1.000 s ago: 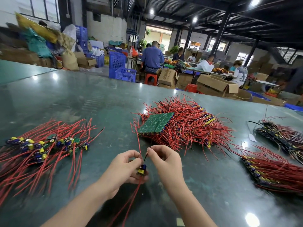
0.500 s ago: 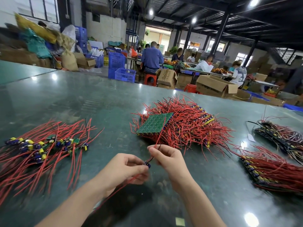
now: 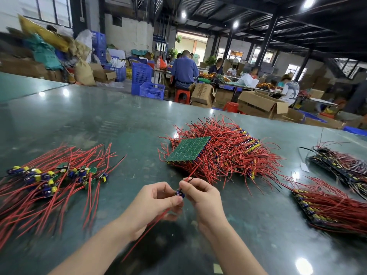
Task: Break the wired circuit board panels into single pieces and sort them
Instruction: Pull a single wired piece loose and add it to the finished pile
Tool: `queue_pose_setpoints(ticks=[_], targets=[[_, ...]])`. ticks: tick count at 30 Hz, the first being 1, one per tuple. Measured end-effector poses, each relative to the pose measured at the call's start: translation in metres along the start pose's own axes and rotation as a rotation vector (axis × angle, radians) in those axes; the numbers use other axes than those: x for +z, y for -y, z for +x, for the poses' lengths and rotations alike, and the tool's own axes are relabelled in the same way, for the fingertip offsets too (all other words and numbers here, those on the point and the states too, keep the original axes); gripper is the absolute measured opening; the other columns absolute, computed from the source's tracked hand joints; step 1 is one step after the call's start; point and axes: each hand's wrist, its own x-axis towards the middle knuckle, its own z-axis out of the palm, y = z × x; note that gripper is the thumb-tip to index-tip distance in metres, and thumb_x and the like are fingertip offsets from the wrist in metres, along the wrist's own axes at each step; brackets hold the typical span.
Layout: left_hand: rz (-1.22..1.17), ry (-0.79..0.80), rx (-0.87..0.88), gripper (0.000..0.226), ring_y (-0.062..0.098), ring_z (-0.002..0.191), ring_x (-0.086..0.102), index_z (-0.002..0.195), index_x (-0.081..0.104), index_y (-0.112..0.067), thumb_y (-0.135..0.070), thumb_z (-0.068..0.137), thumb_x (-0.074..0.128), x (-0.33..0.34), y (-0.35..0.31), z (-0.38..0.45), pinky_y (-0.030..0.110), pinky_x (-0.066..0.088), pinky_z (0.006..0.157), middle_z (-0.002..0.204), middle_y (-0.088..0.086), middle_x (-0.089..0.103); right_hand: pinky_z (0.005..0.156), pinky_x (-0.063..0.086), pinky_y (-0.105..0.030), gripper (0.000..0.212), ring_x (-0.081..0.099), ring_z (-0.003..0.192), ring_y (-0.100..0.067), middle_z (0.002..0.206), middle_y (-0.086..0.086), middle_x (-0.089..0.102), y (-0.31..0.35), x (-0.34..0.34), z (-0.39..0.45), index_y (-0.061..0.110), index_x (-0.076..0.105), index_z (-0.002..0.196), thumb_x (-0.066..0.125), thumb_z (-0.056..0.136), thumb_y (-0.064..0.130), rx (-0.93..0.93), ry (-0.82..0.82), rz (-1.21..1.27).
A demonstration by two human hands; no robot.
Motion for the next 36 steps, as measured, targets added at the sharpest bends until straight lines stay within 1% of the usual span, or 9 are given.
queue_pose_setpoints(ticks=[4, 7, 12, 19, 23, 28, 31, 34, 36], targets=[[-0.056, 0.059, -0.049, 0.016, 0.02, 0.061, 0.066, 0.075, 0.056, -0.004, -0.005, 0.071, 0.072, -0.003, -0.002, 0.001, 0.031, 0.057, 0.056, 0.076, 0.018, 0.067, 0.056, 0.05, -0.022, 0.01, 0.057, 0.053, -0.011, 0.061, -0.002, 0.062, 0.002, 0.003, 0.001, 0.011, 0.068, 0.067, 0.073, 0.06, 0.006, 0.088, 0.069, 0.272], [-0.069, 0.111, -0.086, 0.024, 0.022, 0.059, 0.066, 0.079, 0.055, -0.001, -0.008, 0.064, 0.073, -0.003, -0.003, 0.001, 0.031, 0.057, 0.056, 0.075, 0.018, 0.067, 0.053, 0.049, -0.016, 0.015, 0.055, 0.049, -0.007, 0.058, 0.001, 0.062, 0.007, 0.0, 0.005, 0.008, 0.066, 0.072, 0.07, 0.058, 0.006, 0.097, 0.012, 0.351], [-0.032, 0.162, -0.116, 0.024, 0.023, 0.061, 0.066, 0.078, 0.057, -0.002, -0.01, 0.063, 0.075, -0.001, 0.0, 0.0, 0.03, 0.055, 0.054, 0.078, 0.02, 0.069, 0.047, 0.047, -0.013, 0.018, 0.053, 0.043, -0.004, 0.057, 0.002, 0.063, 0.017, -0.01, 0.011, 0.007, 0.065, 0.075, 0.068, 0.058, 0.003, 0.094, -0.083, 0.429], [-0.023, 0.183, -0.122, 0.02, 0.024, 0.065, 0.067, 0.073, 0.059, -0.006, -0.011, 0.065, 0.076, 0.0, 0.002, 0.001, 0.029, 0.055, 0.054, 0.08, 0.02, 0.069, 0.049, 0.049, -0.012, 0.012, 0.056, 0.043, 0.0, 0.054, 0.005, 0.066, 0.028, -0.028, 0.021, 0.011, 0.063, 0.08, 0.063, 0.082, -0.001, 0.103, -0.213, 0.458], [0.008, 0.203, -0.146, 0.013, 0.023, 0.063, 0.067, 0.079, 0.057, -0.003, -0.001, 0.077, 0.07, -0.002, 0.004, 0.001, 0.029, 0.055, 0.055, 0.079, 0.019, 0.069, 0.046, 0.048, -0.012, 0.006, 0.052, 0.038, -0.001, 0.049, 0.004, 0.062, 0.03, -0.039, 0.027, 0.011, 0.062, 0.081, 0.064, 0.083, 0.006, 0.133, -0.256, 0.547], [0.016, 0.252, -0.157, 0.017, 0.023, 0.064, 0.067, 0.081, 0.057, -0.001, -0.006, 0.073, 0.072, -0.007, 0.002, -0.001, 0.029, 0.055, 0.056, 0.079, 0.018, 0.069, 0.047, 0.049, -0.014, 0.005, 0.052, 0.04, -0.002, 0.051, 0.003, 0.061, 0.031, -0.046, 0.032, 0.01, 0.063, 0.079, 0.066, 0.081, 0.011, 0.108, -0.247, 0.562], [0.037, 0.301, -0.188, 0.023, 0.022, 0.065, 0.067, 0.083, 0.058, -0.002, -0.013, 0.07, 0.073, -0.013, 0.0, -0.002, 0.029, 0.054, 0.056, 0.082, 0.017, 0.07, 0.054, 0.051, -0.014, 0.022, 0.055, 0.05, -0.002, 0.061, 0.005, 0.062, 0.033, -0.045, 0.031, 0.01, 0.066, 0.086, 0.066, 0.075, 0.03, -0.003, -0.169, 0.506], [0.03, 0.193, -0.168, 0.025, 0.013, 0.054, 0.06, 0.086, 0.061, -0.007, -0.022, 0.069, 0.073, -0.023, -0.009, 0.002, 0.018, 0.044, 0.044, 0.091, 0.016, 0.073, 0.055, 0.049, -0.015, 0.038, 0.054, 0.055, -0.004, 0.066, 0.005, 0.062, 0.029, -0.036, 0.026, 0.01, 0.067, 0.096, 0.056, 0.081, 0.043, 0.013, -0.091, 0.417], [0.05, 0.033, -0.126, 0.019, 0.008, 0.047, 0.055, 0.086, 0.064, -0.01, -0.022, 0.073, 0.07, -0.034, -0.016, 0.007, 0.014, 0.037, 0.039, 0.09, 0.013, 0.074, 0.053, 0.049, -0.015, 0.036, 0.054, 0.053, -0.005, 0.064, 0.004, 0.062, 0.021, -0.026, 0.023, 0.008, 0.068, 0.095, 0.051, 0.09, 0.039, 0.053, -0.07, 0.343]])
